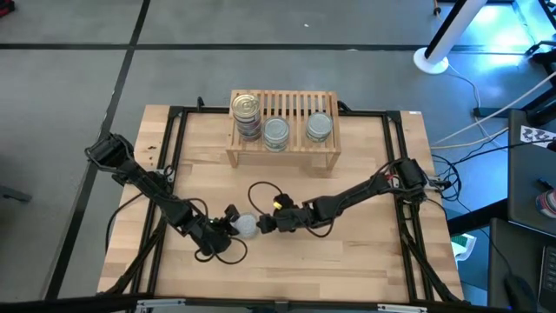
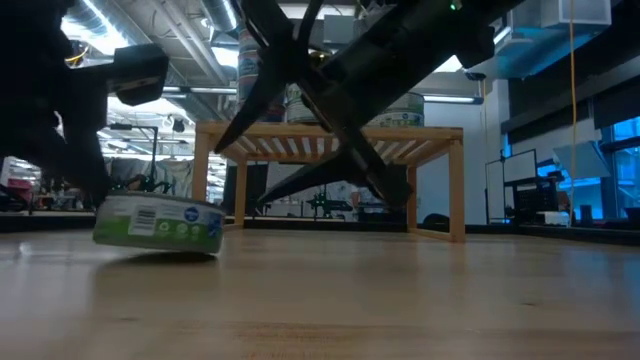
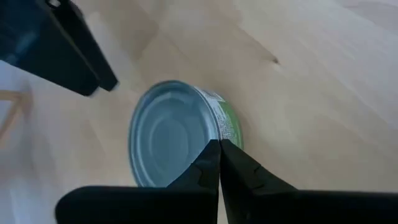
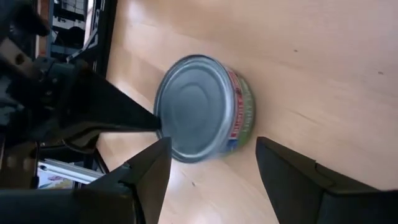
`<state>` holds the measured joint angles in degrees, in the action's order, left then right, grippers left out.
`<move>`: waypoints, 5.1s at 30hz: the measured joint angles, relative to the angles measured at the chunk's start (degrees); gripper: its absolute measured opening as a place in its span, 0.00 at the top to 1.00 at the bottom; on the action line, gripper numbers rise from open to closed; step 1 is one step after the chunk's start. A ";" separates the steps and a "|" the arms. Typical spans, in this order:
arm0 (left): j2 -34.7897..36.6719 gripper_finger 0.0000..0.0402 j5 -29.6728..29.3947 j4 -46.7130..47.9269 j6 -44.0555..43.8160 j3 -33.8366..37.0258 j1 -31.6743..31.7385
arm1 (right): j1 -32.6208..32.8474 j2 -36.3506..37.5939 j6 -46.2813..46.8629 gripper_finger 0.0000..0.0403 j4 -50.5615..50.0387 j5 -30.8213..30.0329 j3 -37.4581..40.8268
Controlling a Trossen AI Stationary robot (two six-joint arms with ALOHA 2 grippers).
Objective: Stack canned seafood by type on shelf
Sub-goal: Stack the green tuna can on top of the other green tuna can on the shelf
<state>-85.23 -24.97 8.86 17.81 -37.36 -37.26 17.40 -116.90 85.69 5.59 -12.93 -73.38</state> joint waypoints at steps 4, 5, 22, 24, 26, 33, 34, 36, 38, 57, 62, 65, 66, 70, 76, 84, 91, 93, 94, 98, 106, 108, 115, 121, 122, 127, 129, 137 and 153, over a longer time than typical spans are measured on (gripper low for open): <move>0.00 1.00 -1.53 -1.80 0.23 0.00 0.64 | -0.28 -0.07 0.00 0.41 0.82 1.65 0.00; 0.00 1.00 -1.68 -2.17 0.21 0.00 0.82 | -0.30 -0.07 0.01 0.41 0.77 2.42 0.00; 0.07 1.00 -1.87 -5.07 -1.40 -0.07 3.87 | -0.10 -0.11 9.82 0.41 0.41 18.51 0.00; 0.09 1.00 -1.88 -5.05 -1.57 -0.07 4.13 | -0.12 -0.11 11.58 0.41 0.40 22.84 0.00; 0.09 1.00 -1.88 -5.05 -1.67 -0.07 4.28 | -0.12 -0.11 11.82 0.41 0.39 27.30 -0.01; 0.09 1.00 -1.88 -5.02 -2.00 -0.09 4.40 | 1.94 0.38 13.73 0.41 0.40 30.14 -0.07; 0.09 1.00 -1.88 -5.03 -2.33 -0.09 4.40 | 2.50 0.39 13.50 0.41 0.24 30.65 -0.07; 0.09 1.00 -1.88 -5.00 -2.68 -0.09 4.40 | 3.29 0.39 13.17 0.41 -1.08 31.01 -0.07; 0.09 1.00 -1.88 -5.03 -2.74 -0.09 4.40 | 3.97 0.39 13.09 0.41 -3.41 31.01 -0.07; 0.11 1.00 -1.86 -5.03 -2.74 -0.11 4.38 | 5.47 11.17 6.94 0.41 -28.39 20.88 -0.02; 0.11 1.00 -1.86 -5.03 -2.83 -0.11 4.38 | 5.49 10.70 6.78 0.41 -26.71 17.33 -0.02; 0.11 1.00 -1.86 -5.02 -2.83 -0.11 4.38 | 5.47 10.63 5.84 0.41 -20.43 15.58 2.17; 0.11 1.00 -1.86 -5.03 -2.83 -0.13 4.38 | 5.45 11.16 5.65 0.41 -17.36 15.20 3.68; 0.11 1.00 -1.86 -5.00 -2.83 -0.13 4.40 | 5.54 14.56 9.73 0.41 -10.23 13.09 12.37; 0.13 1.00 -1.86 -5.03 -2.89 -0.15 4.38 | 8.31 17.54 21.46 0.41 22.45 -3.53 27.44; 0.13 1.00 -1.88 -5.26 -2.89 -0.15 4.45 | 9.99 12.69 34.45 0.41 25.68 -14.21 26.58; 0.13 1.00 -2.09 -5.27 -2.98 -0.15 5.29 | 9.09 6.71 35.15 0.41 25.72 -14.56 17.57; 0.13 1.00 -2.12 -5.27 -2.98 -0.15 5.46 | 9.09 4.93 35.15 0.41 25.69 -14.52 15.38; 0.13 1.00 -2.12 -5.27 -2.97 -0.15 5.59 | 9.03 4.04 35.15 0.41 25.47 -14.56 14.36; 0.13 1.00 -2.12 -5.27 -2.91 -0.15 5.71 | 8.37 0.70 37.27 0.41 25.55 -13.99 11.21; 0.13 1.00 -2.14 -5.29 -2.91 -0.15 5.71 | 6.78 -3.80 43.50 0.41 25.51 -13.04 8.21; 0.13 1.00 -2.14 -5.29 -2.91 -0.15 5.71 | 6.45 -4.27 43.71 0.41 25.43 -12.95 7.89; 0.13 1.00 -2.14 -5.30 -2.89 -0.15 5.87 | 6.41 -4.31 44.84 0.41 22.36 -12.52 7.52; 0.13 1.00 -2.14 -5.31 -2.89 -0.15 6.66 | 6.41 -4.27 48.95 0.41 18.42 -13.44 7.52; 0.13 1.00 -2.16 -5.31 -2.89 -0.15 6.71 | 6.41 -4.26 49.30 0.41 17.80 -13.55 7.50; 0.13 1.00 -2.16 -5.33 -2.72 -0.15 6.69 | 5.65 -4.26 49.61 0.41 17.00 -15.47 7.50; 0.13 1.00 -2.16 -5.35 -2.72 -0.15 6.67 | 5.03 -4.26 49.38 0.41 16.96 -16.37 7.50; 0.13 1.00 -2.16 -5.35 -2.76 -0.15 6.67 | 3.86 -4.24 49.04 0.41 16.85 -14.51 7.50; 0.13 1.00 -2.16 -6.45 -2.88 -0.15 6.67 | 3.87 -5.21 48.95 0.41 12.17 -14.62 4.47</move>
<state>-85.10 -27.14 2.41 14.93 -37.52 -30.59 21.28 -122.11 134.64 17.76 -27.55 -68.91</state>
